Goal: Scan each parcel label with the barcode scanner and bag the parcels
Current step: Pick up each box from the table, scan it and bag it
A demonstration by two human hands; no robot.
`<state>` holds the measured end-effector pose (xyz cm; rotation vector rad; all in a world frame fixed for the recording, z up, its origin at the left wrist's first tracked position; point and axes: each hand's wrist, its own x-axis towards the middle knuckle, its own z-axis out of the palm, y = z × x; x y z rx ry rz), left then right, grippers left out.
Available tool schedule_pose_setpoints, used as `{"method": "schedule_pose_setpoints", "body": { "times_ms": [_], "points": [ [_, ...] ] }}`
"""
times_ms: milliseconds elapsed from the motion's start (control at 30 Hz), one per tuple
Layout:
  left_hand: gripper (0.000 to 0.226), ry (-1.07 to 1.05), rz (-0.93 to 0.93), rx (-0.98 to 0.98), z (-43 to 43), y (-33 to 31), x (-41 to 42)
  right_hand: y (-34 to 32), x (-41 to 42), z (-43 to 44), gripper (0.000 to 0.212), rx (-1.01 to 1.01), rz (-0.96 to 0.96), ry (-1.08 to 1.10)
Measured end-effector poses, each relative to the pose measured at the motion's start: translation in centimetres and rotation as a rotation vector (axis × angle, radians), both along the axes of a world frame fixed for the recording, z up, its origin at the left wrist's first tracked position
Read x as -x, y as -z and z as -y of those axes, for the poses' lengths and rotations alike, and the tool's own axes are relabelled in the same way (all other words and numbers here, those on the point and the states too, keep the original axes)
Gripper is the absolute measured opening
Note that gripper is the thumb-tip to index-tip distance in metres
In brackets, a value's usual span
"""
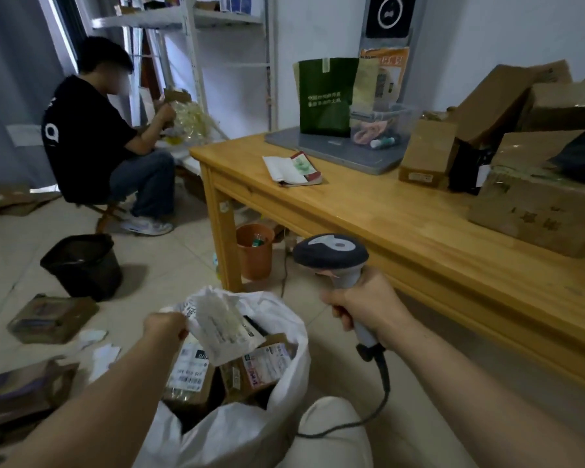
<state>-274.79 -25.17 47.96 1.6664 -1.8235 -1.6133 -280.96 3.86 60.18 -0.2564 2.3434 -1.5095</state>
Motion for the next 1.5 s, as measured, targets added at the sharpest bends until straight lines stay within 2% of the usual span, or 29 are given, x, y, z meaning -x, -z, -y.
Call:
{"method": "schedule_pose_setpoints", "body": {
  "times_ms": [67,133,200,267,333,400,534,700,867,1000,1067,1134,1267,1367,1501],
  "points": [
    [0.006,-0.032,0.059,-0.047,0.9,2.5,-0.7,0.5,0.2,0.6,0.007,0.007,0.027,0.012],
    [0.028,0.024,0.103,-0.028,2.4,5.1,-0.1,0.7,0.3,0.9,0.006,0.033,0.071,0.024],
    [0.031,0.092,0.118,0.027,4.7,8.9,2.8,0.7,0.5,0.9,0.006,0.094,0.122,0.048],
    [0.046,0.180,0.177,0.120,1.5,5.4,5.0,0.6,0.8,0.4,0.007,0.172,0.172,0.101],
    [0.041,0.187,0.158,0.199,-3.6,-0.1,6.6,0.3,1.2,-0.4,0.011,0.247,0.211,0.168],
    [0.038,0.281,0.034,0.288,-8.2,-4.4,9.0,-0.5,1.9,-1.8,0.013,0.324,0.249,0.233],
    [0.055,0.584,-0.150,0.443,-16.5,-10.9,14.0,-2.5,3.6,-6.3,0.013,0.461,0.278,0.357],
    [0.076,0.864,-0.301,0.584,-26.2,-16.1,18.9,-4.9,5.6,-14.1,0.017,0.625,0.237,0.478],
    [0.070,1.125,-0.386,0.787,-33.6,-18.9,22.8,-6.3,7.8,-21.2,0.022,0.718,0.233,0.583],
    [0.050,1.308,-0.405,1.092,-37.6,-19.7,26.6,-6.7,9.8,-25.0,0.022,0.739,0.197,0.677],
    [0.050,1.371,-0.385,1.231,-39.2,-19.7,28.9,-6.3,10.9,-26.4,0.018,0.753,0.192,0.696],
    [0.064,1.437,-0.352,1.330,-40.7,-19.8,31.0,-5.9,11.9,-27.5,0.013,0.767,0.181,0.715],
    [0.092,1.571,-0.138,1.446,-42.0,-20.1,33.0,-5.4,13.3,-28.8,0.012,0.792,0.165,0.732],
    [0.100,1.558,-0.121,1.500,-41.6,-19.6,32.9,-5.0,13.8,-29.2,0.014,0.795,0.164,0.745],
    [0.093,1.303,-0.372,1.735,-40.7,-19.8,30.7,-4.4,13.5,-29.6,0.016,0.823,0.147,0.784]
  ]
}}
